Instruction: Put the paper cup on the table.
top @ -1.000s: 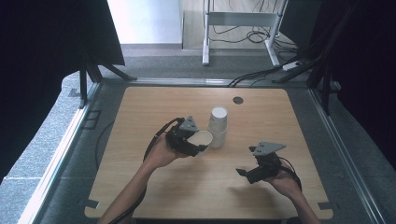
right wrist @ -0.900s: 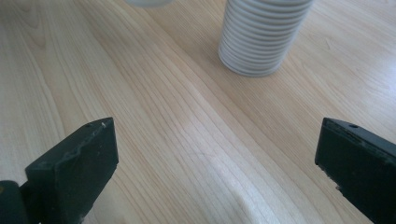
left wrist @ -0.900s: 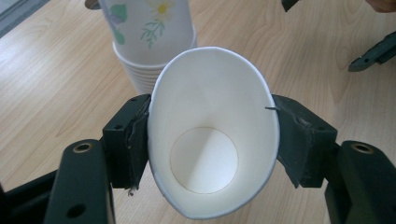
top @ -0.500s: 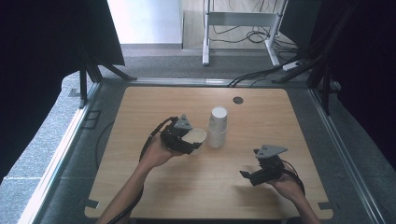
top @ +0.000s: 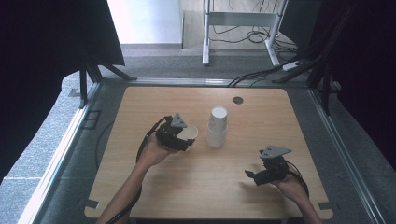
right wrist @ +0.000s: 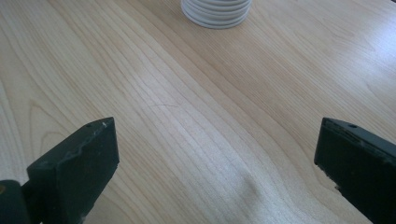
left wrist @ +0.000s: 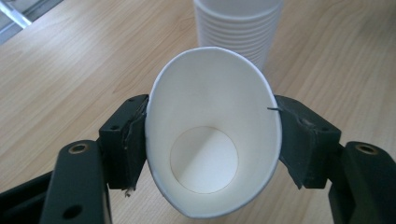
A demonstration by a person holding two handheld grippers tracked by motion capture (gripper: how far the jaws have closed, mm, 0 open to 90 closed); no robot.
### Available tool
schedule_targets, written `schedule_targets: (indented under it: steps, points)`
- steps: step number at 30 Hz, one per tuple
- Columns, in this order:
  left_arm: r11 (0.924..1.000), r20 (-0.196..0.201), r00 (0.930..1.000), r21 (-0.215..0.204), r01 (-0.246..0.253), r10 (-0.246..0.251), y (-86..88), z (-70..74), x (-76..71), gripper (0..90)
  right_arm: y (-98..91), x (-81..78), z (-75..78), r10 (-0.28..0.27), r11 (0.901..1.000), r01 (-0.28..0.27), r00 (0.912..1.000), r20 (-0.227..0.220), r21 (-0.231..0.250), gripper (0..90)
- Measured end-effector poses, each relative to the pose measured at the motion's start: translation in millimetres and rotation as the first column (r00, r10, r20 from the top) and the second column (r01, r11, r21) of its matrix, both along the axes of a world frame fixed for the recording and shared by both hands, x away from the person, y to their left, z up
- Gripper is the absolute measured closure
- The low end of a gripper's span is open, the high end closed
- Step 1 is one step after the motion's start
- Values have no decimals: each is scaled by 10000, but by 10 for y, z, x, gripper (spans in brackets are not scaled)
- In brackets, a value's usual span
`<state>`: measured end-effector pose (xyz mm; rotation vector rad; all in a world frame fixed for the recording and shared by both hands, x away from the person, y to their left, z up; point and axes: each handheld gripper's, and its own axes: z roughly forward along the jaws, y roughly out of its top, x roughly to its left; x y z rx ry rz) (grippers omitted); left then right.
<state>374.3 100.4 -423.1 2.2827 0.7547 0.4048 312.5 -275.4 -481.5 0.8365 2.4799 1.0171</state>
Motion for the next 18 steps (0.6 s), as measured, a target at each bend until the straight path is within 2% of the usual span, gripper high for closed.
schedule_targets:
  steps: [10,18]
  points:
    - [9962,65,9963,-159,-859,861,109,-187,112,284,7,5,-33,33,9996,-33,10000,25,-263,6]
    - [9931,133,9930,-100,-1169,1171,108,-306,158,268,10,5,-52,25,9995,-25,10000,9,-323,10]
